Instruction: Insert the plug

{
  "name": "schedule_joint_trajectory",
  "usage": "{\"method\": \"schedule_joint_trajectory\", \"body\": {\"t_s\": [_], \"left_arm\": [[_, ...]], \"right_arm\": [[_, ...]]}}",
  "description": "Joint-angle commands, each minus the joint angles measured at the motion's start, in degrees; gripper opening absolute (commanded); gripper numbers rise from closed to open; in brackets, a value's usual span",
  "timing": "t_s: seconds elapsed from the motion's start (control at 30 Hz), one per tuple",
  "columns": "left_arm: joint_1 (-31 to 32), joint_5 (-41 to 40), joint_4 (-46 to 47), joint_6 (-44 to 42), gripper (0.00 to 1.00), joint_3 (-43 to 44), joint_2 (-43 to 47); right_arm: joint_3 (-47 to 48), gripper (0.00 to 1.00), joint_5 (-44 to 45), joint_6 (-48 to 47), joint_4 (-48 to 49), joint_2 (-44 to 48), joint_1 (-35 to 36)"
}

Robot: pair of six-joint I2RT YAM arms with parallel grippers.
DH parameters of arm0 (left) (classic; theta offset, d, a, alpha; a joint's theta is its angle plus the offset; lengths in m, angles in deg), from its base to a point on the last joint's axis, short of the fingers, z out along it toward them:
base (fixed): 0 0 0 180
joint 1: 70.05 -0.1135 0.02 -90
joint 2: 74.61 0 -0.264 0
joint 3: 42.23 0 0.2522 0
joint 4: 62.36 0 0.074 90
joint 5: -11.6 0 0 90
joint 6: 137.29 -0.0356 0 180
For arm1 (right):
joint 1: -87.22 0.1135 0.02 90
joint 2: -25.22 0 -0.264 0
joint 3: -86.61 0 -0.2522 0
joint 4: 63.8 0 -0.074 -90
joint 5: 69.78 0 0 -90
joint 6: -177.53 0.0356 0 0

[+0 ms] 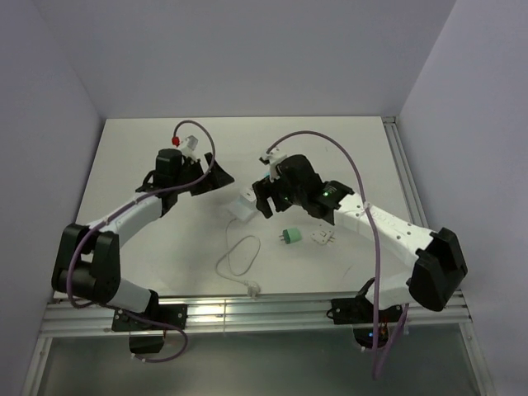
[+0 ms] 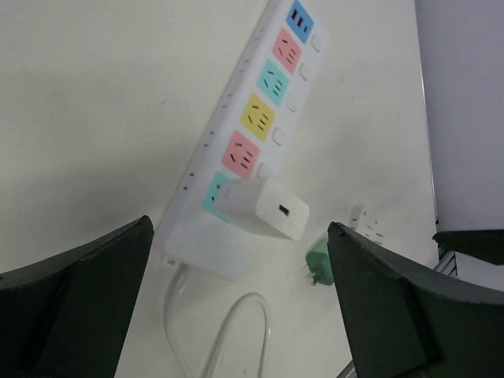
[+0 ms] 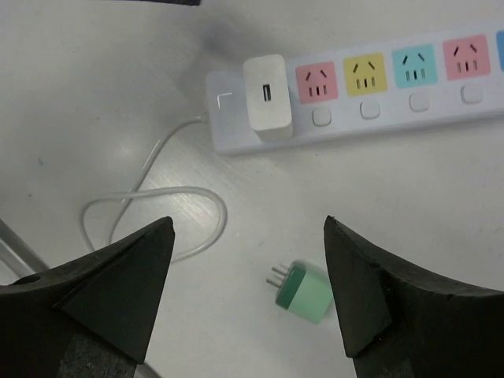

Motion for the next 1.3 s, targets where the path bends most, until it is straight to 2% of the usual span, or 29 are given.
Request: {"method": "schedule_joint_trajectory", "body": {"t_s": [0.0, 0.13, 0.23, 0.33, 0.37, 0.43, 0.53, 0.63, 0.67, 0.73, 0.87, 0.93, 0.97, 1.07, 1.27], "left_arm": [[1.7, -1.4, 2.6, -0.9, 1.0, -4.1, 7.5], [3.8, -6.0, 3.2, -1.4, 1.0, -10.0, 14.5], [4.2, -6.0, 5.3, -1.2, 0.99, -16.1, 20.6], [5.3, -5.2, 4.9, -1.5, 1.0, -20.2, 24.9], [5.9, -5.2, 4.5, -1.3, 1.0, -21.4, 26.1], [9.6, -7.1, 4.1, -0.6, 1.0, -22.3, 27.0], [15.5, -10.8, 3.9, 0.8, 1.0, -22.4, 27.6], [18.8, -11.7, 3.5, 1.2, 0.99, -21.0, 25.5], [19.4, -11.8, 3.6, 1.2, 0.98, -20.8, 24.0], [21.7, -12.7, 4.3, 1.1, 0.93, -19.9, 22.1], [26.5, -16.2, 3.2, 0.9, 0.95, -15.8, 13.5], [28.0, -15.6, 2.6, 1.5, 0.96, -12.8, 9.8], [28.0, -14.8, 2.6, 1.8, 0.97, -12.1, 6.9], [29.1, -15.2, 3.8, -0.2, 0.99, -10.3, 3.7], [33.0, -17.4, -2.6, -11.8, 1.0, -1.8, -1.5]], "right_arm": [[-1.7, 0.83, 1.5, 8.0, -3.1, 4.7, -0.4], [-5.9, 0.79, 3.7, 15.2, -8.4, 9.7, -0.5], [-9.6, 0.78, 3.7, 18.4, -11.0, 12.7, -1.0], [-13.1, 0.79, 1.9, 20.3, -11.6, 14.9, -3.2], [-14.0, 0.82, 1.0, 20.7, -11.4, 15.2, -4.6], [-16.9, 0.82, -2.7, 21.3, -10.2, 15.7, -7.9], [-19.9, 0.76, -7.2, 22.4, -6.0, 14.4, -10.7], [-21.6, 0.71, -12.5, 23.8, -1.2, 10.8, -14.0], [-21.7, 0.67, -13.1, 24.2, 0.6, 9.6, -15.8], [-22.3, 0.64, -16.5, 24.7, 3.1, 7.0, -17.5], [-21.4, 0.61, -18.4, 25.7, 6.2, 3.3, -19.3], [-21.1, 0.64, -18.9, 25.0, 6.3, 1.2, -19.4], [-21.2, 0.73, -18.8, 25.1, 6.6, 0.9, -19.4], [-22.0, 0.82, -19.4, 26.5, 6.9, 0.9, -19.7], [-19.9, 0.83, -17.8, 29.4, 3.2, 4.6, -23.1]]}}
